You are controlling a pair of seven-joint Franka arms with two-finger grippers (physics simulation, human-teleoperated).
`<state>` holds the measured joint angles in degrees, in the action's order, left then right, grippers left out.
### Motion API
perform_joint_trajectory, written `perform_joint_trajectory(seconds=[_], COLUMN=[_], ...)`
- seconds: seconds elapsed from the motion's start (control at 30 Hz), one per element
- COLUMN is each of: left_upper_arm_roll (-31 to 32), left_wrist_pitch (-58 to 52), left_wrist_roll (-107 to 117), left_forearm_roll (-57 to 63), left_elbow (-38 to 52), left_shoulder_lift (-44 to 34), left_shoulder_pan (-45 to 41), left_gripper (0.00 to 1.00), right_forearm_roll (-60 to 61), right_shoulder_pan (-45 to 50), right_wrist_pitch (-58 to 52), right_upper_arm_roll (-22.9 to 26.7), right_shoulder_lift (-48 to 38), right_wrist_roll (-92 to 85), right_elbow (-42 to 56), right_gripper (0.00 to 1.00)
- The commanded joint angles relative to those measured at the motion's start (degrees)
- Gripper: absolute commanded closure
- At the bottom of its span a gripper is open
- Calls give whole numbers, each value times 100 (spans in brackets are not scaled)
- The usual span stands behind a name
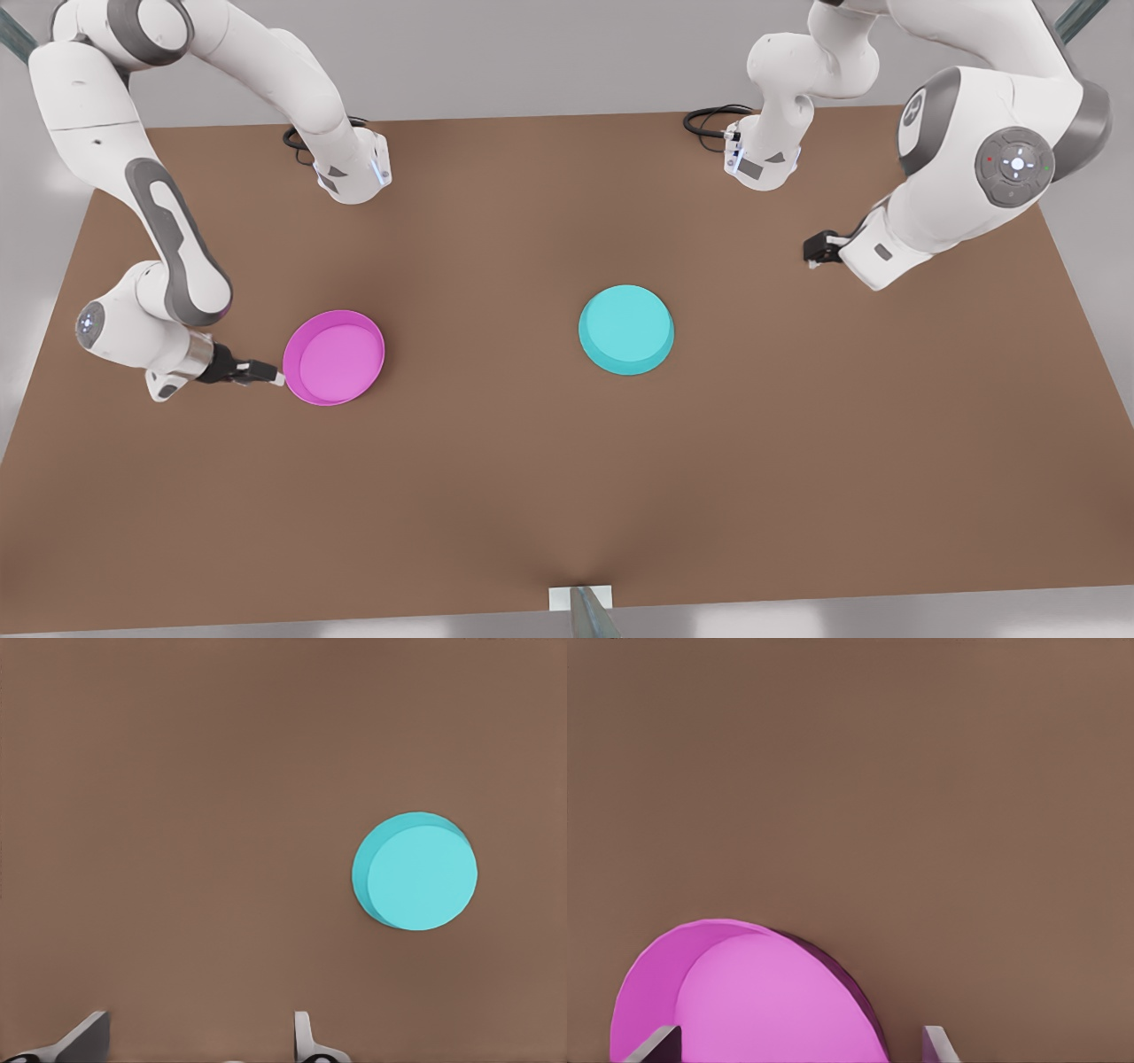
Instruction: Flip the blue plate over with the left arm, and stack the pink plate on top of the blue plate with the right arm
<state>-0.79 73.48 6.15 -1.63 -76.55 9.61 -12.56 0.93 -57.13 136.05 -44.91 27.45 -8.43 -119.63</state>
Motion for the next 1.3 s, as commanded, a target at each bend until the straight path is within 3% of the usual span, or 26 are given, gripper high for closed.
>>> perform_joint_trajectory(seconds=[0.0, 0.23, 0.37, 0.5, 1.03, 1.27], left_upper_arm_roll=[0, 0, -17, 9, -61, -61], left_wrist_pitch=[0, 9, 9, 9, 0, -9], left_wrist_roll=[0, -9, 0, 0, 158, 158], left_forearm_roll=[14, 14, 23, -56, -39, -48], left_elbow=[0, 9, 26, 44, 176, 176], left_shoulder_lift=[-3, -3, 6, -12, 6, 6], left_shoulder_pan=[-18, -19, -19, -1, 26, 26], left_gripper=[0, 0, 0, 0, 0, 0], right_forearm_roll=[3, -568, -586, -594, -1297, -1886], right_shoulder_pan=[0, -246, -263, -360, -307, -369], right_wrist_pitch=[35, 97, 1196, 1504, 1425, 713], right_upper_arm_roll=[0, -246, -203, -194, -167, -150], right_shoulder_lift=[6, 6, 173, 455, 736, 788], right_wrist_roll=[0, -44, 35, 52, 8, -475], right_elbow=[1, -377, -421, -500, -764, -781], right_gripper=[0, 0, 0, 0, 2, 2])
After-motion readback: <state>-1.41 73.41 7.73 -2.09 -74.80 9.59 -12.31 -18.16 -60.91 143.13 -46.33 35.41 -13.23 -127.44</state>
